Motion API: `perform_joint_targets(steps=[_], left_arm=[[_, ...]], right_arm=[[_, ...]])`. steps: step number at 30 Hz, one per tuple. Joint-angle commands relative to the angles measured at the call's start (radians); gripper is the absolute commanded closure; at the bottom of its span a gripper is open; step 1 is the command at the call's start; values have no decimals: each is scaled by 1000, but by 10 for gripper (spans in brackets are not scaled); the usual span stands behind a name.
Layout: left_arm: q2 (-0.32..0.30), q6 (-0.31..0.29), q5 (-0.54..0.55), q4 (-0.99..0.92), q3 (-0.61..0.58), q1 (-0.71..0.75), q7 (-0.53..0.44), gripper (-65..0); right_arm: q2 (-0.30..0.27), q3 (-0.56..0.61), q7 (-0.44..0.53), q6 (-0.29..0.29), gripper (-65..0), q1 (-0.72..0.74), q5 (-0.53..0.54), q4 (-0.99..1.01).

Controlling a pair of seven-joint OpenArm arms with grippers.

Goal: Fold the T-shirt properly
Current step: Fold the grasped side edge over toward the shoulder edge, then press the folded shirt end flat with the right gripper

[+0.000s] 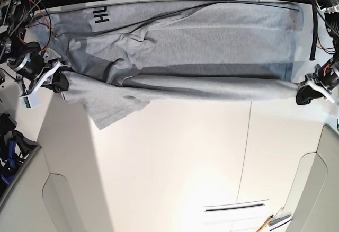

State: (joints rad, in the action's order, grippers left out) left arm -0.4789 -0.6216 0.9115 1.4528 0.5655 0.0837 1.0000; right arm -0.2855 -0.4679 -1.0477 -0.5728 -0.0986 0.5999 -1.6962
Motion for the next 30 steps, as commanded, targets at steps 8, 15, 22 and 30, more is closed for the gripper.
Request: perform_joint_targets(steps=[8,15,22,30], left_arm=[[-20,-49,134,17,95,106,67,0],[-20,-50,147,17,103,167,108,0],[-20,-67,148,17,103,174,142,-144],[-20,-77,221,17,103,173,142,-261]], right_arm=[[-16,-98,-16,1,0,-84,11,-21],[-16,-128,-19,1,0,-107,14,-20],[-17,-128,-18,4,-80,-107,34,-21],[-16,-128,23,4,-256,-73,64,-88]])
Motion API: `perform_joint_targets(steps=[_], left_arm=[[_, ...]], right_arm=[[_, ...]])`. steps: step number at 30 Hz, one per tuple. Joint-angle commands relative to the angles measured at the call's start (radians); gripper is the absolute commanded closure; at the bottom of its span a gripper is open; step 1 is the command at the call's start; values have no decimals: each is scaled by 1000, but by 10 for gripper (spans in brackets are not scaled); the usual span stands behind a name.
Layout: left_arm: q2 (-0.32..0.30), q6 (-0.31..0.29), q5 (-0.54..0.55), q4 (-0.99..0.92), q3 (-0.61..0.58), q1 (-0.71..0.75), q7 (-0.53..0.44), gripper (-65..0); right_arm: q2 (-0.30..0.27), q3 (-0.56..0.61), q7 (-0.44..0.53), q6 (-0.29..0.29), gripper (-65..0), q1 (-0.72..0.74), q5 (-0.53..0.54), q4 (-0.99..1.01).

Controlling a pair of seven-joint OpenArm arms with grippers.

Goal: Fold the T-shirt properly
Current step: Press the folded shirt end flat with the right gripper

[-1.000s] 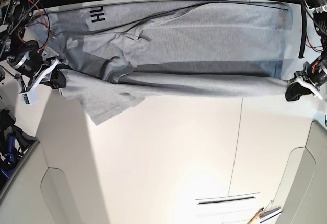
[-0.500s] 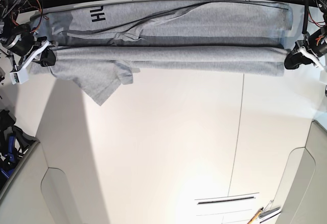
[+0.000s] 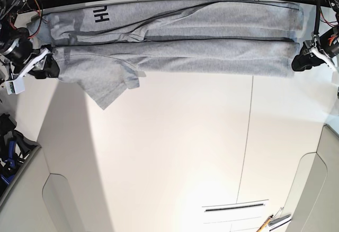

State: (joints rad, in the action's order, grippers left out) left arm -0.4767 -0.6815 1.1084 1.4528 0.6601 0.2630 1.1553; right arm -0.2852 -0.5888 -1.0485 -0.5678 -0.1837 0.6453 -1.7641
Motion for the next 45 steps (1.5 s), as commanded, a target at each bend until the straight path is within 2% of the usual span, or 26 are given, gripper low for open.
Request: perform_joint_targets(steps=[1,4,7,10,14,19,20,21,22,23,24,27,34,40,45], left_arm=[[-22,-17,27,17,8,-8,-13,-261],[-22,-17,40,17,8,-9,-14,-261],[-22,-17,40,17,8,-9,-14,-261],[-22,-17,40,17,8,-9,-14,-261],[-22,-17,40,17,8,-9,-14,-261],[-22,-17,40,17,8,-11,-14,-261],[-22,-17,40,17,8,-11,-14,-261],[-22,-17,40,17,8,-11,-14,-261],[-22,-17,40,17,8,-11,-14,-261],[-22,-17,40,17,8,-11,-14,-261],[-21,-17,40,17,8,-11,-14,-261],[-21,-17,40,17,8,-11,-14,-261],[-16,-17,40,17,8,-11,-14,-261],[-16,-17,40,17,8,-11,-14,-261],[-16,-17,40,17,8,-11,-14,-261]], right_arm=[[-16,-7,33,-1,-256,27,17,-29],[-17,1,73,-2,-257,81,9,-27],[-17,53,87,-2,-257,135,-57,3],[-17,146,121,-1,-261,185,-123,75],[-17,292,163,0,-329,262,-222,235],[-17,439,179,7,-328,349,-301,446],[-16,460,177,7,-312,360,-301,470],[-16,478,174,7,-258,366,-298,483],[-16,491,156,8,-161,367,-296,484],[-16,500,121,8,-37,370,-281,480],[-16,502,75,13,0,372,-257,471],[-16,501,-30,14,0,367,-181,416],[3,501,-41,14,0,210,-171,58],[87,501,-55,14,0,-8,-169,-281],[153,501,-54,14,0,-155,-165,-416]])
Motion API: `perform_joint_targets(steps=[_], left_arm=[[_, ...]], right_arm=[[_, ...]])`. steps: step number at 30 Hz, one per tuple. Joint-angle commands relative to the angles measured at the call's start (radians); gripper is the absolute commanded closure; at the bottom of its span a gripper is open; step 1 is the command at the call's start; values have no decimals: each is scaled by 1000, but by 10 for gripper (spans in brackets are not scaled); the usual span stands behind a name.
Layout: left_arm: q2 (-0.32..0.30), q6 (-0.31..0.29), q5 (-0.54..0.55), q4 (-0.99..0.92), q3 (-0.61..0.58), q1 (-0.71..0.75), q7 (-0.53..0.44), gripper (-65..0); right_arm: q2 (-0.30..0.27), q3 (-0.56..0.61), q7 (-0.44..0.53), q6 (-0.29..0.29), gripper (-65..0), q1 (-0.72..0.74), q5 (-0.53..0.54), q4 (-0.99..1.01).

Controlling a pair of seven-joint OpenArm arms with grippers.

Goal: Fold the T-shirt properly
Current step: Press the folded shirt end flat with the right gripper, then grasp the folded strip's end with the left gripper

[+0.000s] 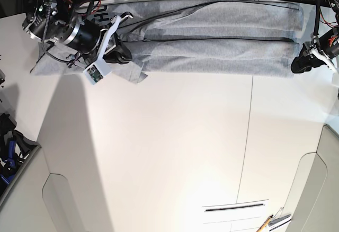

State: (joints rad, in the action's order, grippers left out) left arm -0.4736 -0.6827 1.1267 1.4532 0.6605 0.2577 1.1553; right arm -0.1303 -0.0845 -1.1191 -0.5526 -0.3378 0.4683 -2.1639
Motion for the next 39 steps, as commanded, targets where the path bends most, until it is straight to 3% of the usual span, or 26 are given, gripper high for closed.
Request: perform_joint_targets(steps=[1,14,17,19,24,28,33,39], left_arm=[[-19,-15,22,17,8,-5,-14,-261],[-19,-15,22,17,8,-5,-22,-261],[-19,-15,22,17,8,-5,-23,-261],[-20,-15,22,17,8,-5,-42,-261],[-19,-15,46,17,55,-5,-80,-261],[-19,-15,75,17,109,6,-22,-262],[-8,-15,135,17,175,99,-21,-309],[48,-15,141,16,198,182,-22,-317]], right_arm=[[3,-3,16,-1,0,-22,14,-19],[3,-3,16,-1,0,-136,32,-18],[3,-3,24,-1,-219,-136,34,-18],[3,-3,27,-1,-268,-135,34,-18],[3,-3,27,-1,-267,-116,33,-29],[3,-3,28,-1,-267,-100,13,-61],[3,-10,51,0,-268,-83,-95,-81],[3,-112,101,51,-268,-84,-211,-75]])
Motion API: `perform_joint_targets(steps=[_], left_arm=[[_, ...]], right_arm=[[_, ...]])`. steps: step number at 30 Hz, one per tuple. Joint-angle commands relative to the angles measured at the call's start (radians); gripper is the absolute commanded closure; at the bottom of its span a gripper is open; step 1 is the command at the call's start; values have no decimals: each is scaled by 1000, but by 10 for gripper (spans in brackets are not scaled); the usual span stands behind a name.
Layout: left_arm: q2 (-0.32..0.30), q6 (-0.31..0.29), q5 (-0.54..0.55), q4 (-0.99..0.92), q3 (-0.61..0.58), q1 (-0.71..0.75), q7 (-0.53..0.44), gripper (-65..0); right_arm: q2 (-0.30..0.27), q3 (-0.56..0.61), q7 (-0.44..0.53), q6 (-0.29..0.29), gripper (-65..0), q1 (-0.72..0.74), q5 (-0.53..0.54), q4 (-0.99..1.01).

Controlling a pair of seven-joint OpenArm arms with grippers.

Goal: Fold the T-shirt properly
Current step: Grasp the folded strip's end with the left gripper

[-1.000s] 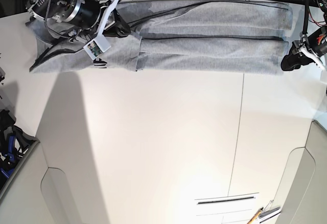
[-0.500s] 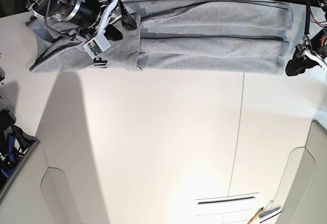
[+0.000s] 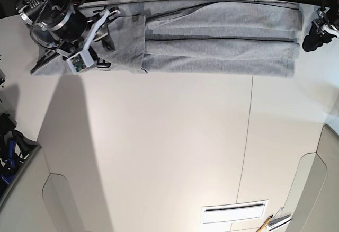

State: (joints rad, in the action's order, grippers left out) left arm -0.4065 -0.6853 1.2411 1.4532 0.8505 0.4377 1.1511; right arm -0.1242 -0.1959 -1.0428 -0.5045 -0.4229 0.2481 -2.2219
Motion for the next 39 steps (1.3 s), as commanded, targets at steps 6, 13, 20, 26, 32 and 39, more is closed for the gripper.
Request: perform_joint_targets(steps=[6,13,20,26,32,39], left_arm=[[37,-13,-79,12,6,3,-77,-317],[63,-13,-125,11,-3,3,-103,-317],[63,-13,-244,11,-136,3,-198,-317],[64,-13,-257,11,-198,3,-182,-316],[66,-13,-235,11,-198,3,-139,-262],[66,-13,-136,12,-195,-3,-196,0]], right_arm=[[-6,-175,44,16,-268,2,-4,4],[-14,-313,60,14,-268,2,98,68],[-14,-314,88,14,-267,17,126,164],[-14,-314,81,14,-267,35,127,187],[-14,-314,82,14,-267,35,127,187],[-14,-314,81,14,-267,35,127,187]])
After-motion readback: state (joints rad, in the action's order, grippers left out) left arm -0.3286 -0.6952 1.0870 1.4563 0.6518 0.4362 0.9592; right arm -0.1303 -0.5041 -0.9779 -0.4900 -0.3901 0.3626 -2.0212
